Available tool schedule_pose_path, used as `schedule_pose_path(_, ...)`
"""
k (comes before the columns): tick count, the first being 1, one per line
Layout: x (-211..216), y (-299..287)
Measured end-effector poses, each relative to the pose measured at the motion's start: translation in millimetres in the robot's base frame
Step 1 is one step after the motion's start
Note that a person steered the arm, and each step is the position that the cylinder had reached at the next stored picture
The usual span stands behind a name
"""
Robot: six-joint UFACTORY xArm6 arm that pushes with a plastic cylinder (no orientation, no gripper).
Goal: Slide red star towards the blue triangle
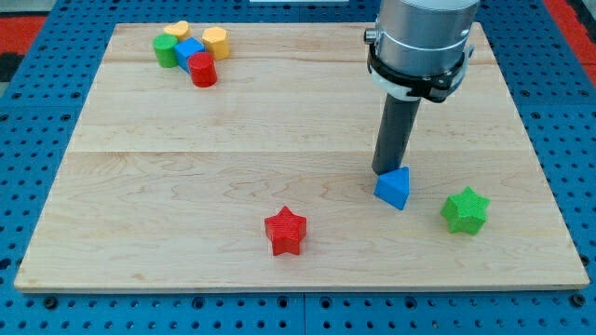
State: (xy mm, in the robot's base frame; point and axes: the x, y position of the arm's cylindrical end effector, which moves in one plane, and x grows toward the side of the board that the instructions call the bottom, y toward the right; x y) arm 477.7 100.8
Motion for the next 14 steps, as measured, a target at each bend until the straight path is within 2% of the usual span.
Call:
schedule_pose_path(2, 28, 21)
schedule_pose_path(3, 12, 13)
schedule_pose_path(4, -10, -44)
schedule_pose_path(5, 5, -116)
schedule_pose_path(6, 42, -171)
schedule_pose_path(7, 105, -187)
schedule_pose_path(8, 135, -159)
schedule_pose_path(9, 129, -141)
schedule_pose_path(11, 93, -141)
schedule_pose_path(12, 87, -151)
schedule_pose_path(13, 80, -187)
schedule_pose_path(14, 63, -187)
